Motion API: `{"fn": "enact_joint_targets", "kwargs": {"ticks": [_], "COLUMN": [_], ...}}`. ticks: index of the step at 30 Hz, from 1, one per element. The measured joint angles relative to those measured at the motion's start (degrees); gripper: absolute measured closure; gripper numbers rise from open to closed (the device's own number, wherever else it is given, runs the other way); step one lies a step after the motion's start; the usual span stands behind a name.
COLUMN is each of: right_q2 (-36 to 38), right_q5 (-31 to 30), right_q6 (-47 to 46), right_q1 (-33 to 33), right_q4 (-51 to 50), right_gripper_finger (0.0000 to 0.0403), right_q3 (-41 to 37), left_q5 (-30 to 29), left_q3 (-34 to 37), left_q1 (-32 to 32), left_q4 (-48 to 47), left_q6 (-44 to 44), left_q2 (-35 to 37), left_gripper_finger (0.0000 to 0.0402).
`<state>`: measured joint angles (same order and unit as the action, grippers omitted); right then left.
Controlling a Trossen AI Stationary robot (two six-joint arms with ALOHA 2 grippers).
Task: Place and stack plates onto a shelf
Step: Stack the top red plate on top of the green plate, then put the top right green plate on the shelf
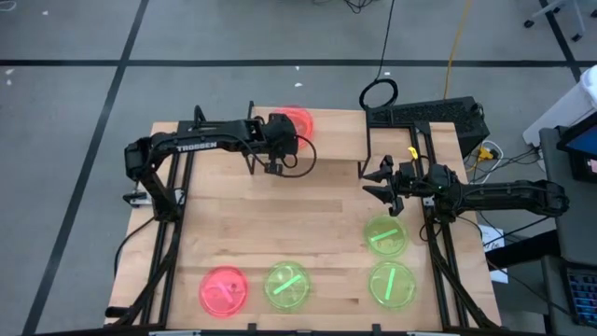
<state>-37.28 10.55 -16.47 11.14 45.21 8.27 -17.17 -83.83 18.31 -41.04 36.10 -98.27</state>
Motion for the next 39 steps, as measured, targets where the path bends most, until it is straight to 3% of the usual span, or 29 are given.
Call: {"fn": "enact_joint_targets", "kwargs": {"ticks": [4,10,24,30,39], "right_q2": [0.0,-0.02,0.0,0.0,-0.04], "right_q5": [0.02,0.02,0.05,0.03,-0.03], "right_q6": [0.0,0.18,0.66,1.32,-1.33], "right_q1": [0.0,0.0,0.0,0.0,0.0], "right_q4": [-0.02,-0.33,-0.5,-0.54,-2.16], "right_gripper_finger": [0.0243,0.0243,0.0243,0.0243,0.0243], "right_q3": [0.0,0.0,-0.02,-0.02,-0.04], "left_q5": [-5.0,-6.29,5.76,8.58,8.24], "left_q3": [-0.01,0.0,0.65,11.65,34.95], "left_q1": [-1.49,-4.24,-10.47,-16.71,-26.12], "left_q4": [0.04,-1.14,-9.6,-5.45,23.87], "left_q6": [1.29,-1.74,-22.95,-27.55,-30.38], "left_q2": [1.28,6.66,24.59,30.93,44.1], "left_gripper_finger": [0.0331,0.0332,0.0332,0.0332,0.0332]}}
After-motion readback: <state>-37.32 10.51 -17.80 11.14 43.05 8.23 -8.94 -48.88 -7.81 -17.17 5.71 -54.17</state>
